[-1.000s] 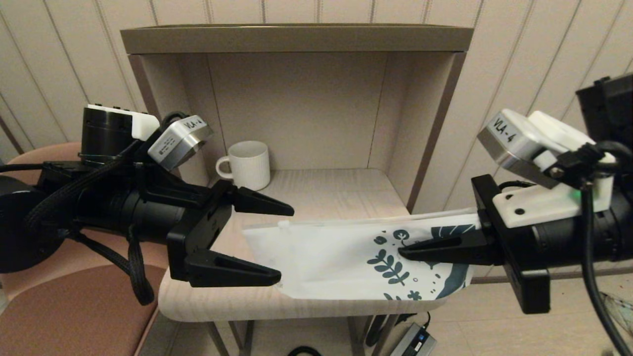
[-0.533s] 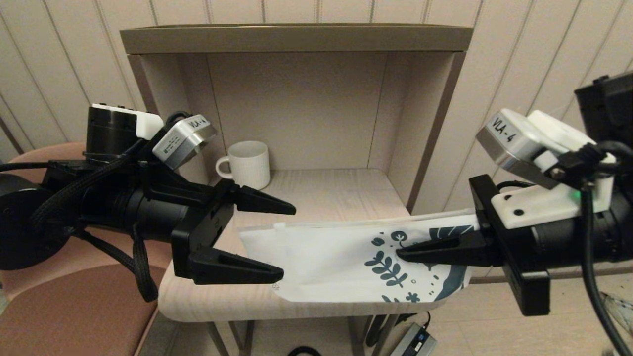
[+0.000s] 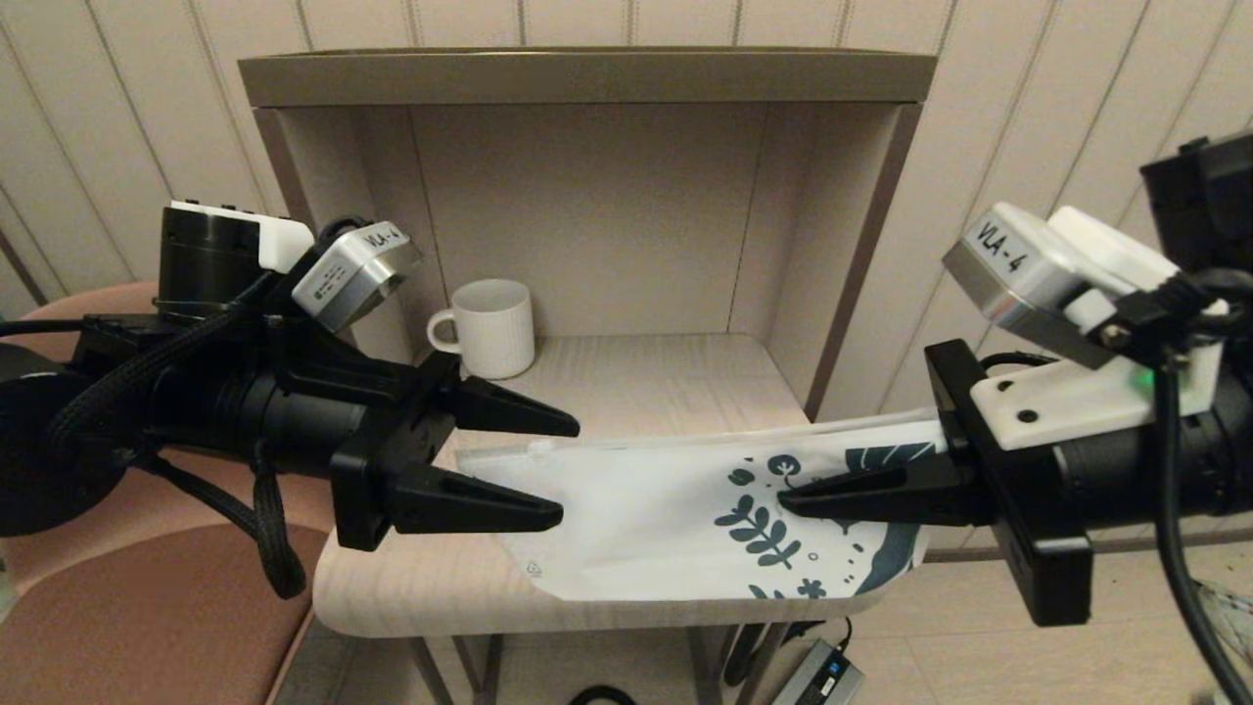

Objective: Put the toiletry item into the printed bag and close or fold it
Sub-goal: Open the storage bag

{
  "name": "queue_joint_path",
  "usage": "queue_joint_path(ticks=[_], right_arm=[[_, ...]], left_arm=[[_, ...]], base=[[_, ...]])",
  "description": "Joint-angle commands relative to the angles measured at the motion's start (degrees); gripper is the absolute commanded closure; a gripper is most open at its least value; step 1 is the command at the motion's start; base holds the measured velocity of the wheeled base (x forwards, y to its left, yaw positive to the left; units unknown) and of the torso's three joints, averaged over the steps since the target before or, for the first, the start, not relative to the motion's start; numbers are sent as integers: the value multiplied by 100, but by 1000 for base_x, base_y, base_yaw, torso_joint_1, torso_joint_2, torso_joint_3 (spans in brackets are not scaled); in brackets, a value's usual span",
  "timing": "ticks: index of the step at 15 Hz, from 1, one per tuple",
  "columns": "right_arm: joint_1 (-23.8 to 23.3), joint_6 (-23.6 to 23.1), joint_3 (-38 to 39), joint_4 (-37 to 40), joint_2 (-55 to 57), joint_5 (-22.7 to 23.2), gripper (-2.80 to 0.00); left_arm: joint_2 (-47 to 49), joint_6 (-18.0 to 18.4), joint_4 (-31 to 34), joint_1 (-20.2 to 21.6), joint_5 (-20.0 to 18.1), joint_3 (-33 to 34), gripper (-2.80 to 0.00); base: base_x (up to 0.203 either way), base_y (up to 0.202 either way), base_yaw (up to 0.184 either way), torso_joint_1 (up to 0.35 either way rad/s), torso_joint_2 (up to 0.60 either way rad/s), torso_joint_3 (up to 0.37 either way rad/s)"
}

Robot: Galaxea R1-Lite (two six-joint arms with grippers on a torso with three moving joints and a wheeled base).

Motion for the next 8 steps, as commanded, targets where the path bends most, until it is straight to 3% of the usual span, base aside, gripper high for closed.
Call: queue_joint_path(ticks=[1,8], right_arm=[[38,-17,-11,9,7,20,0],[169,-8,33,-8,81,3,0]], left_arm=[[-9,18,-9,0,-43,3,0],[-17,53,-17,0,-43,30,0]], base=[[0,0,0,0,0,0],[0,0,0,0,0,0]])
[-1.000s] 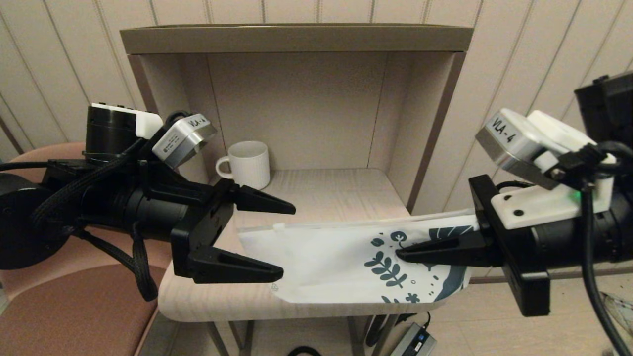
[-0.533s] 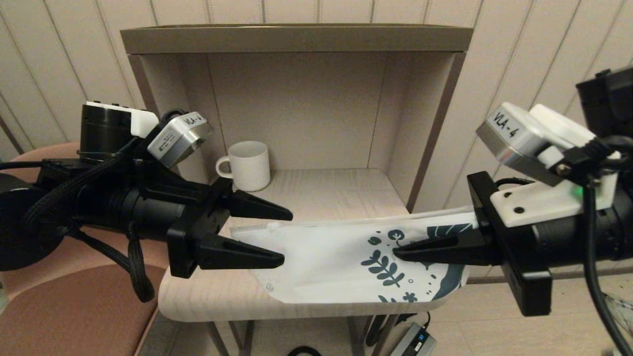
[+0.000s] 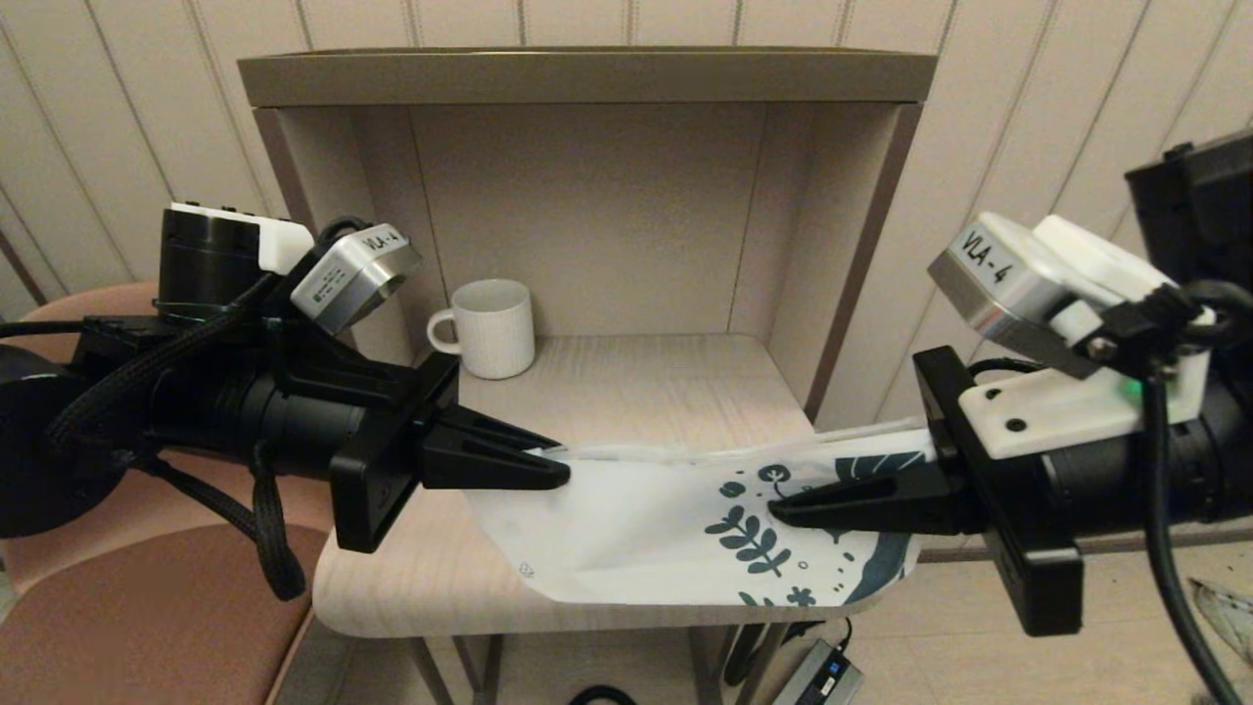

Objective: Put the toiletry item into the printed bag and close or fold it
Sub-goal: Open the storage bag

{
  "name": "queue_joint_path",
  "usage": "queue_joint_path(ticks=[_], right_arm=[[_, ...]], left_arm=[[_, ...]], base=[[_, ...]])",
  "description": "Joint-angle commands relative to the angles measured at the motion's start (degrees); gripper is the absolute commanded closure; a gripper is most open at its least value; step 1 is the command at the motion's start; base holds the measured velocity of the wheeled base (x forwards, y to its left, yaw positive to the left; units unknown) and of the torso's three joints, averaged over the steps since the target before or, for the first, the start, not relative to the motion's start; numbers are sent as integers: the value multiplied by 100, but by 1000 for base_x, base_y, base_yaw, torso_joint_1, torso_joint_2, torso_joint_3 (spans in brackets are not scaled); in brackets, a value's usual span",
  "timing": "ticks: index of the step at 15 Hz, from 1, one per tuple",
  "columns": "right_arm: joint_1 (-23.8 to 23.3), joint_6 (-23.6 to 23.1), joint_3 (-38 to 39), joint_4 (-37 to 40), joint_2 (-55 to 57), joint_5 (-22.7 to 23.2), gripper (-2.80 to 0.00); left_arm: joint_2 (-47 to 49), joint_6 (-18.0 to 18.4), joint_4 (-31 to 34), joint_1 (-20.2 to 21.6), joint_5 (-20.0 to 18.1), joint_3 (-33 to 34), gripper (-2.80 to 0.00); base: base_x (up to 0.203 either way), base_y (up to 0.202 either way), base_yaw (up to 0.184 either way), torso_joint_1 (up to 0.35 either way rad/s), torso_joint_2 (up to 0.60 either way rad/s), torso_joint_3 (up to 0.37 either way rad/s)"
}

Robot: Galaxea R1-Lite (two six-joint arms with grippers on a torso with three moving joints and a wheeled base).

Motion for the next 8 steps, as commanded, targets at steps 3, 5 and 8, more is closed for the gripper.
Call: queue_joint_path(ticks=[3,5,8], right_arm=[[3,-16,24,2,23,20,0],[-59,-16,16,2,-21,20,0],[-169,-25,7,4,-87,20,0]], left_arm=[[-11,25,-15,25,-32,23,0],[23,26,-15,103,-49,14,0],[24,26,-15,112,-58,23,0]], base=[[0,0,0,0,0,0],[0,0,0,0,0,0],[0,0,0,0,0,0]])
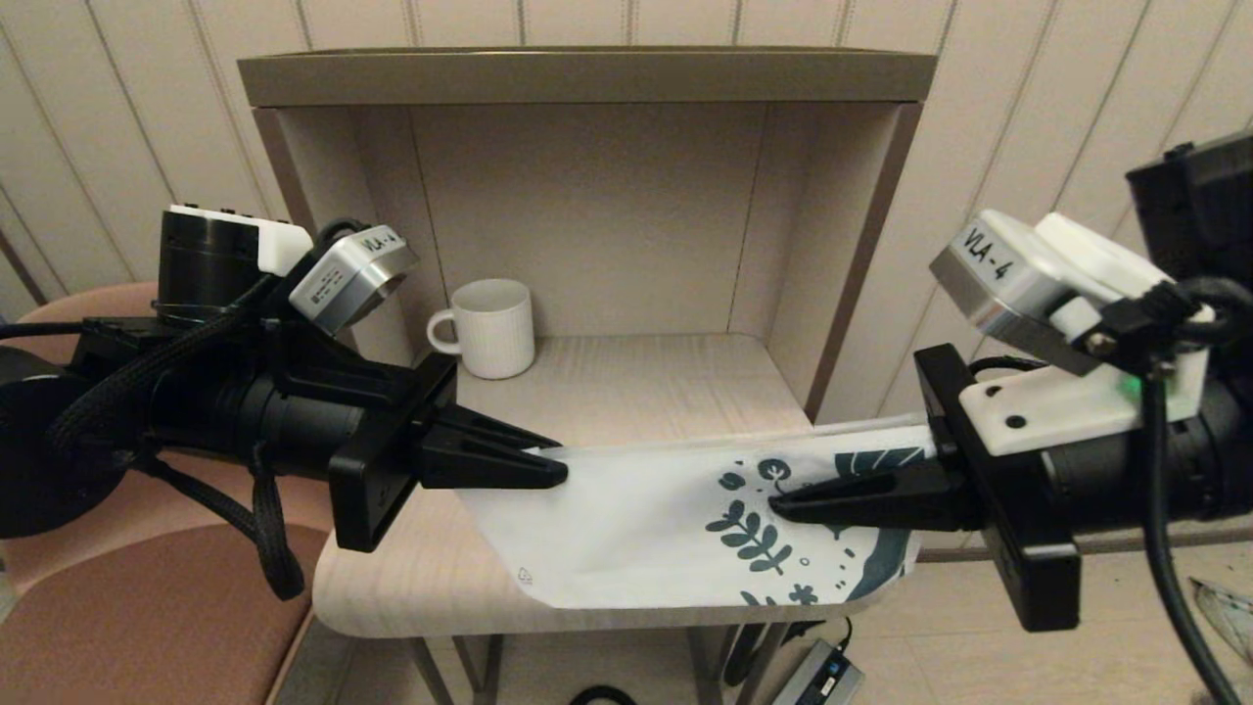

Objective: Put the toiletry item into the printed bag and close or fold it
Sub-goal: Open the storage bag

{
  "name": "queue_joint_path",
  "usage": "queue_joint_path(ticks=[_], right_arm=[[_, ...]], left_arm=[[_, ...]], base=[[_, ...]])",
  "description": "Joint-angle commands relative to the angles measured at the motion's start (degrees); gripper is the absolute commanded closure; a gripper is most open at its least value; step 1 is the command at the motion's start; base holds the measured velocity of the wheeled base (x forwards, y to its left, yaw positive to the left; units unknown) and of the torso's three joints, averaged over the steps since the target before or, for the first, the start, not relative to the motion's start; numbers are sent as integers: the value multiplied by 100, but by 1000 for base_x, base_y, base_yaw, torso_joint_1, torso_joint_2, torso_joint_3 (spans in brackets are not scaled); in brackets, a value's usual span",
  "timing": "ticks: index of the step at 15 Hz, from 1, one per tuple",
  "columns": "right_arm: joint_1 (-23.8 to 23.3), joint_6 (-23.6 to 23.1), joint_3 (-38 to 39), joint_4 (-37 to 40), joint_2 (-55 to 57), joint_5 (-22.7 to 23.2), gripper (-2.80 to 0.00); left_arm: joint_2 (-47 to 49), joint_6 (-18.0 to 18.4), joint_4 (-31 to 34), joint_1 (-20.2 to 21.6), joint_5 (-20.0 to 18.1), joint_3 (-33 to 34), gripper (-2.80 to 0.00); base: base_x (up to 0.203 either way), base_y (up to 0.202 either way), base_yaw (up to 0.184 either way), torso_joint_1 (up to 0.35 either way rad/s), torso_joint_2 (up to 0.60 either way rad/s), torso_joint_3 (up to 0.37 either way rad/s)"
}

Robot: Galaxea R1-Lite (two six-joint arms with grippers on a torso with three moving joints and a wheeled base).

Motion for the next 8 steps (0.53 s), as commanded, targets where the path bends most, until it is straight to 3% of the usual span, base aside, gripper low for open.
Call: queue_joint_path(ticks=[1,8], right_arm=[[-101,-23,-1,9,-87,20,0],[-288,-23,-10,9,-205,20,0]], left_arm=[[4,8,-5,13,-46,4,0],[22,17,-5,14,-37,12,0]], base=[[0,0,0,0,0,0],[0,0,0,0,0,0]])
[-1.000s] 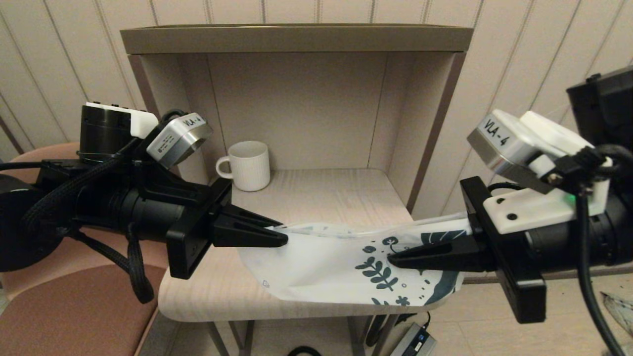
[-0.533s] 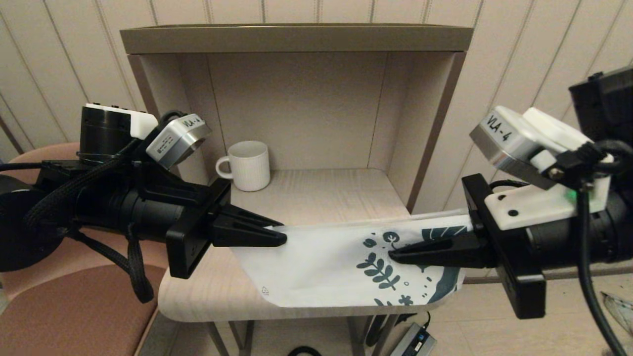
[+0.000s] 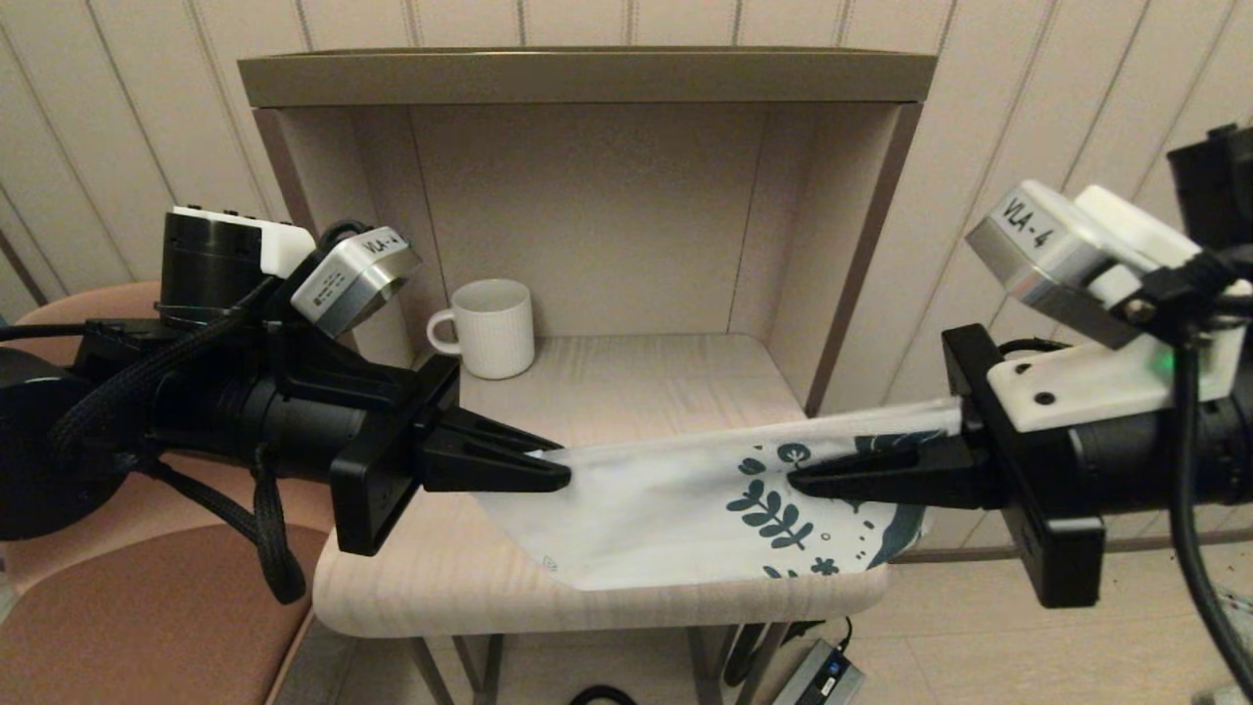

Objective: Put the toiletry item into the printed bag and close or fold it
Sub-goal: Open the storage bag

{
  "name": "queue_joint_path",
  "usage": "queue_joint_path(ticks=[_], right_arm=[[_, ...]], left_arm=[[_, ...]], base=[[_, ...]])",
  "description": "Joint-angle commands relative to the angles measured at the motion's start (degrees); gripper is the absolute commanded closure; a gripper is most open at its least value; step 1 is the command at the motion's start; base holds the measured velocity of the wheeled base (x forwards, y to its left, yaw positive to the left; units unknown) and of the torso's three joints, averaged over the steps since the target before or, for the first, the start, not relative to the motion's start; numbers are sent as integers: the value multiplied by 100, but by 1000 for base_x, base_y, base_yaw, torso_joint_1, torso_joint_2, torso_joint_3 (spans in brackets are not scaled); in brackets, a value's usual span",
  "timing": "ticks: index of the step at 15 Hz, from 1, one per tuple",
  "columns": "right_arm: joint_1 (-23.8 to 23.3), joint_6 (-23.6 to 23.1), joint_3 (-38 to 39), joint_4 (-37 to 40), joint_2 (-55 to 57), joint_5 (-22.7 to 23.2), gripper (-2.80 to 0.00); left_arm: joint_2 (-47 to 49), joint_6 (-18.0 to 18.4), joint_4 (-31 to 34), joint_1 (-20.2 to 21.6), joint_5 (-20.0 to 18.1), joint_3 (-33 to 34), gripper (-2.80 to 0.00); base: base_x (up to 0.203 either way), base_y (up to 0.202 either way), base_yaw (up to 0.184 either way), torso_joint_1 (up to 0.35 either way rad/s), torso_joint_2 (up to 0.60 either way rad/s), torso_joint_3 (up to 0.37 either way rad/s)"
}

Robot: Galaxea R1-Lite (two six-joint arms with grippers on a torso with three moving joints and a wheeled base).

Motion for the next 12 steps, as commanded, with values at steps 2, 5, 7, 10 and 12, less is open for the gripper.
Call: queue_joint_path(ticks=[2,5,7,10,12], right_arm=[[-44,-19,36,9,-87,17,0],[-44,-19,50,9,-93,17,0],[-58,-19,50,9,-93,17,0],[-185,-28,41,1,-120,17,0],[-211,-28,23,9,-191,17,0]], left_arm=[[16,8,-6,1,-33,-1,0],[23,8,-6,1,-33,1,0],[16,8,-6,10,-33,8,0],[24,59,-15,54,-33,34,0],[24,123,-15,124,-51,52,0]], base=[[0,0,0,0,0,0],[0,0,0,0,0,0],[0,0,0,0,0,0],[0,0,0,0,0,0],[0,0,0,0,0,0]])
